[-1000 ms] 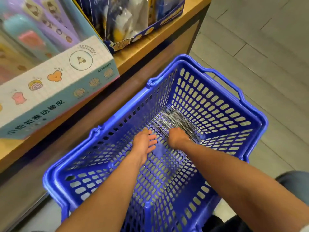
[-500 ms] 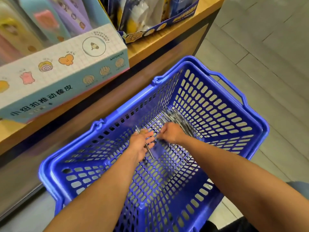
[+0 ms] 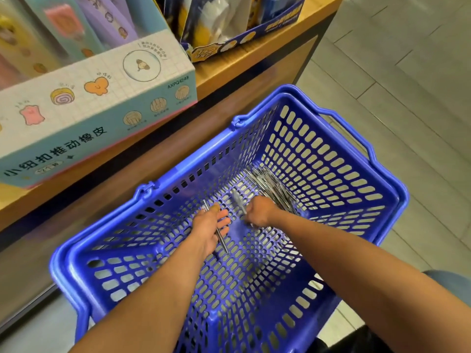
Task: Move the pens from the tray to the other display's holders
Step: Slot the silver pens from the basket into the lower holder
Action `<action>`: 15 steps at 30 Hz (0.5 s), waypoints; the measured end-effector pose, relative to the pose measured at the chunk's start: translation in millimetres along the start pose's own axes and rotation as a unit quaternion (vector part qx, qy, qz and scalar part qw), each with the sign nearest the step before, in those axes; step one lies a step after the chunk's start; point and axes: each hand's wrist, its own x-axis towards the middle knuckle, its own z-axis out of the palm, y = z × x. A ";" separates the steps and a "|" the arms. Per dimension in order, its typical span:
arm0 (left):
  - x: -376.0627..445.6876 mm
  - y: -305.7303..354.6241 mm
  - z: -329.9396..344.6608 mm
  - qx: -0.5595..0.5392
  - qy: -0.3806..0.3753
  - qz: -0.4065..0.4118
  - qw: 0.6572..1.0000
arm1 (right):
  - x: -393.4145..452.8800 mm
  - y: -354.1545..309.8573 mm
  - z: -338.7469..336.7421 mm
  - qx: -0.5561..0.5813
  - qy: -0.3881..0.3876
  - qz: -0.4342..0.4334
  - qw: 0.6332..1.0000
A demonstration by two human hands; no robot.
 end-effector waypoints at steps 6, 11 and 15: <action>0.2 -0.6 5.3 -0.036 -0.061 -0.039 0.997 | -26.6 -29.5 8.1 0.139 -0.091 -0.113 0.980; 1.2 0.5 4.2 -0.064 0.005 -0.040 0.997 | -21.2 -23.8 -5.6 0.185 -0.039 -0.092 0.978; 2.2 -2.2 -2.5 -0.056 0.022 -0.038 0.997 | -3.0 11.1 -24.6 0.043 0.199 0.068 0.977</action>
